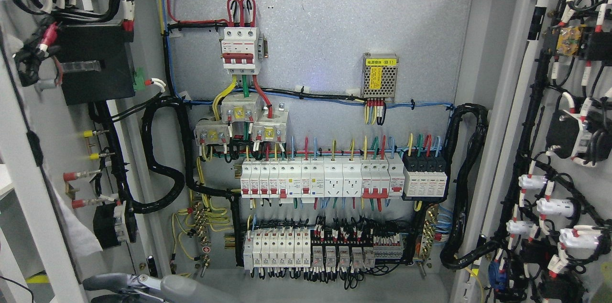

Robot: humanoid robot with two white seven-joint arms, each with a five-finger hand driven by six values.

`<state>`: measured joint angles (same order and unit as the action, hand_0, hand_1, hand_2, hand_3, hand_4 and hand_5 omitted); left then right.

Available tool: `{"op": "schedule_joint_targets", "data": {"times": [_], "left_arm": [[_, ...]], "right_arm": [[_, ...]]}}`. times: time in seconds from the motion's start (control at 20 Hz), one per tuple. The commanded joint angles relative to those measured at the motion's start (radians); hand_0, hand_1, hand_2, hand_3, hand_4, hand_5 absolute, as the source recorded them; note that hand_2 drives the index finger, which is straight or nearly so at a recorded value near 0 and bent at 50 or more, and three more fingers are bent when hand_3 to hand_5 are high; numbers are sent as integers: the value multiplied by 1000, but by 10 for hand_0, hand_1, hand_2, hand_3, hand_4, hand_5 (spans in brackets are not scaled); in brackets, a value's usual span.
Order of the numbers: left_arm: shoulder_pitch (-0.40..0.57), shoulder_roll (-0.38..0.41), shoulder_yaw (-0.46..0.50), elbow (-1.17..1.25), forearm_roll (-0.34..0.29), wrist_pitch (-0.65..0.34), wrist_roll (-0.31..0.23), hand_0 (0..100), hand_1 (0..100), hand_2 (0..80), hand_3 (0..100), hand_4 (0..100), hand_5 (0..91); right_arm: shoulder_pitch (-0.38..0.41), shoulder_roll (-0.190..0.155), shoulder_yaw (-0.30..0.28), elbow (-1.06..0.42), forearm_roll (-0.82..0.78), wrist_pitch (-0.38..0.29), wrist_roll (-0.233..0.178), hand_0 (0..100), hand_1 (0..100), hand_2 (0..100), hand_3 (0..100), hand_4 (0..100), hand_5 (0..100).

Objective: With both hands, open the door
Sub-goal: 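Withdraw the right hand down away from the open cabinet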

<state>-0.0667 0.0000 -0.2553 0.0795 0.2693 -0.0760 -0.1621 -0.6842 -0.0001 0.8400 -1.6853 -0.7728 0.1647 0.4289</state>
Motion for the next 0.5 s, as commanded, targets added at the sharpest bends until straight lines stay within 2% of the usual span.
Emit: {"op": "schedule_joint_targets", "data": {"times": [0.0,0.45], "left_arm": [[10,6,-1,-1,-1,4,0,295,0,28,27,37,0],[12,6,1,-1,-1,1,0,295,0,27,26,37,0]], "right_arm": [[-41,0,77,33,-2,-1,-2,219,0,0,0,0,0],[-100,0,113,102,-17,-25,-4,219,0,0,0,0,0]]}}
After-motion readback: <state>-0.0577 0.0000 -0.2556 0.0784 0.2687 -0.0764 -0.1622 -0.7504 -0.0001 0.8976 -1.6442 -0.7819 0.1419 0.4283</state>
